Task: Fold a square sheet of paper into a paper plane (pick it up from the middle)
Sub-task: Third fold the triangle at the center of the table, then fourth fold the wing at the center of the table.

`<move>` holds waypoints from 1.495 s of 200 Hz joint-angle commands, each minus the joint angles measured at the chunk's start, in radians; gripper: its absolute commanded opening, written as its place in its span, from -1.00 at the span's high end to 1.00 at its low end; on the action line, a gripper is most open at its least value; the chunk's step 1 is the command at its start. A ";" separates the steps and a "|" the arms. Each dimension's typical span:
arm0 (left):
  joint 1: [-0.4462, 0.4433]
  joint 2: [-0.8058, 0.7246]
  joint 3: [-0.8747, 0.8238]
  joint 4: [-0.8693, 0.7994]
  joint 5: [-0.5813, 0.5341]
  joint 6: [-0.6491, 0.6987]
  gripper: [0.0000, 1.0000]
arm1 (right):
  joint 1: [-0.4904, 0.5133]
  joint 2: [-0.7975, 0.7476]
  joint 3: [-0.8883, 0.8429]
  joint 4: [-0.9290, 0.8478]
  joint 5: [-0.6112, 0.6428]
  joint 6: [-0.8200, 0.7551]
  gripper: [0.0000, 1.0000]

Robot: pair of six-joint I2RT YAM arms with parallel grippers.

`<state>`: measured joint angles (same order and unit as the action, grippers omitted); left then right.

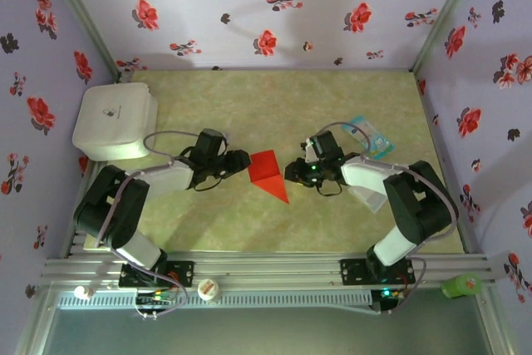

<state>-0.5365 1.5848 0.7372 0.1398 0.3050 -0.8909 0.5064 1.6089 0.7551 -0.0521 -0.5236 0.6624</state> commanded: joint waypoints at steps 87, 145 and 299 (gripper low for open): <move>0.038 0.108 0.005 0.092 0.149 -0.090 0.03 | 0.000 0.115 0.072 0.073 -0.072 0.012 0.61; 0.040 0.118 0.016 0.078 0.151 -0.089 0.03 | -0.009 0.083 0.017 0.158 -0.105 0.051 0.87; 0.043 0.174 0.067 0.068 0.195 -0.101 -0.05 | -0.052 0.019 -0.106 0.408 -0.198 0.168 0.99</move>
<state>-0.5026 1.7351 0.7788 0.1997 0.4667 -0.9707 0.4660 1.6531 0.6708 0.2947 -0.6907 0.7979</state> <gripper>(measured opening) 0.526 0.048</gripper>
